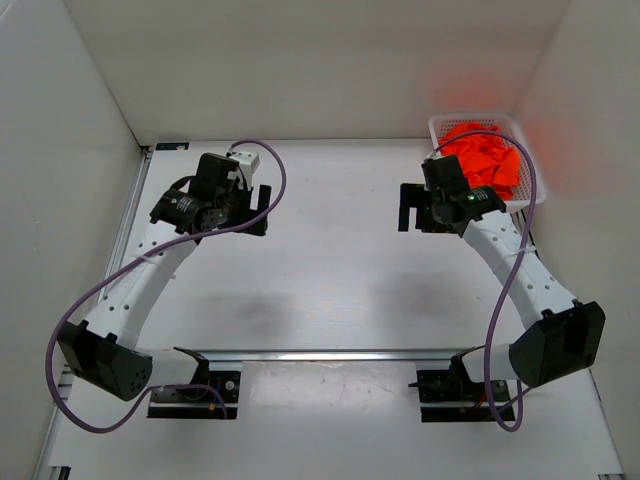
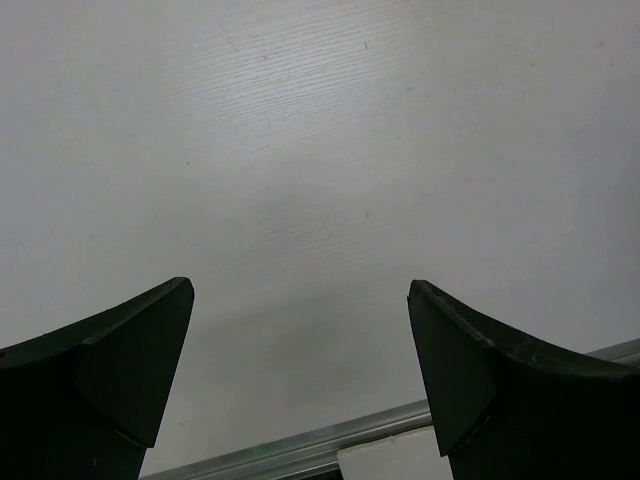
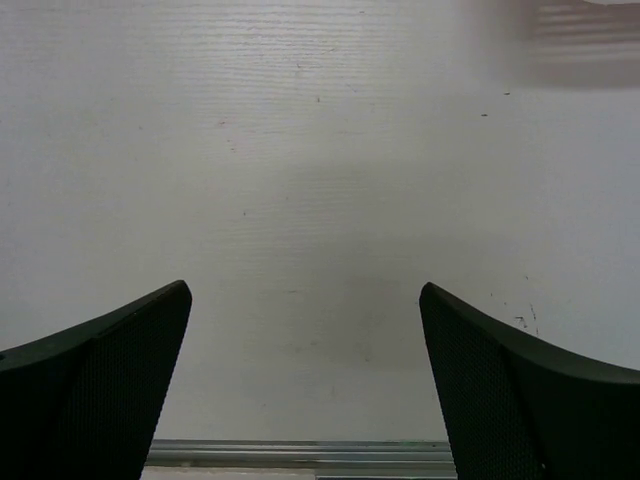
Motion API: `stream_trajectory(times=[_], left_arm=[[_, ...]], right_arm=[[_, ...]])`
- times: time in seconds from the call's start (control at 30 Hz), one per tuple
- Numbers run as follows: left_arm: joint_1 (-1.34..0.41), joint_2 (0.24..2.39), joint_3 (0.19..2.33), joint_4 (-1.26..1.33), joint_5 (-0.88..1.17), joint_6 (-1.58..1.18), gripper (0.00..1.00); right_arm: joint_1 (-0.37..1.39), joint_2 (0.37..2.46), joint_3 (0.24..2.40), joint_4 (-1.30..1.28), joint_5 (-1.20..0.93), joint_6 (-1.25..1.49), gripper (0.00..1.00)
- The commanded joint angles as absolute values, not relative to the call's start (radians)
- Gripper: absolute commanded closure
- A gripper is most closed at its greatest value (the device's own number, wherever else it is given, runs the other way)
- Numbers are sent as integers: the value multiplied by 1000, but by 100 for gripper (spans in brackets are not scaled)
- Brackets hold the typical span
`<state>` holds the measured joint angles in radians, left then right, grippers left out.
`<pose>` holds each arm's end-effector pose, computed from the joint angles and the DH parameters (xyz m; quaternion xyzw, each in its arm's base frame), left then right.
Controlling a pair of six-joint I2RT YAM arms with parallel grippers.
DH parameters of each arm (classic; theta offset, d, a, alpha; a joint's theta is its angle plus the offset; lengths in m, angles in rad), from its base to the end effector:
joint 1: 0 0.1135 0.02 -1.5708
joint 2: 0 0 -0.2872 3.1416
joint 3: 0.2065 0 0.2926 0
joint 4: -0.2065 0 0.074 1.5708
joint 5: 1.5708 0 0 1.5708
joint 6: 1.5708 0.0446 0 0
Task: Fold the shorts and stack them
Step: Grab the shorts from the pile
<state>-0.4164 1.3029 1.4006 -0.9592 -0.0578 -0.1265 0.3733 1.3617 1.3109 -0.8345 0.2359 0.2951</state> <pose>0.2757 -0.1191 0.3882 0.1255 0.9290 -0.0670 0.3417 0.3052 0.1084 0.3490 0.0030 0.9361 0.0048 0.3516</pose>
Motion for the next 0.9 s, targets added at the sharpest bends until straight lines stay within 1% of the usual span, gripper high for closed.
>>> stream_trajectory(times=[0.0, 0.17, 0.2, 0.23, 0.27, 0.3, 0.33, 0.37, 0.43, 0.47, 0.53, 0.57, 0.7, 0.8, 0.87], left_arm=[[-422, 1269, 1401, -969, -84, -124, 0], [-422, 1278, 1401, -969, -95, -152, 0], [-422, 1287, 1410, -969, -95, -161, 0], [-422, 1296, 1410, -969, -95, -175, 0], [-422, 1296, 1410, -969, -95, -175, 0], [-422, 1310, 1410, -969, -95, -175, 0], [-422, 1310, 1410, -969, -86, -187, 0], [-422, 1310, 1410, -969, -74, -198, 0], [-422, 1310, 1399, -960, -65, -209, 0], [-422, 1310, 1399, -960, -64, -209, 0], [-422, 1331, 1399, -960, -75, -219, 0], [-422, 1347, 1399, -960, -87, -219, 0], [-422, 1371, 1399, -960, -98, -229, 0], [-422, 1397, 1399, -951, -98, -229, 0], [-422, 1411, 1408, -951, -124, -229, 0]], right_arm=[[370, 1335, 1301, -830, 307, 331, 0], [357, 1335, 1325, -830, 376, 351, 0], [326, 1335, 1341, -830, 376, 351, 0], [310, 1348, 1362, -830, 376, 351, 3], [290, 1357, 1374, -830, 376, 351, 9], [244, 1368, 1393, -819, 376, 351, 12], [214, 1382, 1416, -819, 359, 351, 14], [143, 1420, 1472, -819, 338, 351, 14], [77, 1495, 1535, -810, 284, 342, 14], [51, 1523, 1566, -796, 258, 325, 9], [0, 1587, 1661, -796, 242, 325, 4], [-24, 1653, 1692, -796, 251, 325, 0], [-67, 1845, 1871, -810, 288, 336, 0], [-116, 2073, 2119, -862, 298, 360, 0], [-136, 2164, 2227, -882, 269, 370, 0]])
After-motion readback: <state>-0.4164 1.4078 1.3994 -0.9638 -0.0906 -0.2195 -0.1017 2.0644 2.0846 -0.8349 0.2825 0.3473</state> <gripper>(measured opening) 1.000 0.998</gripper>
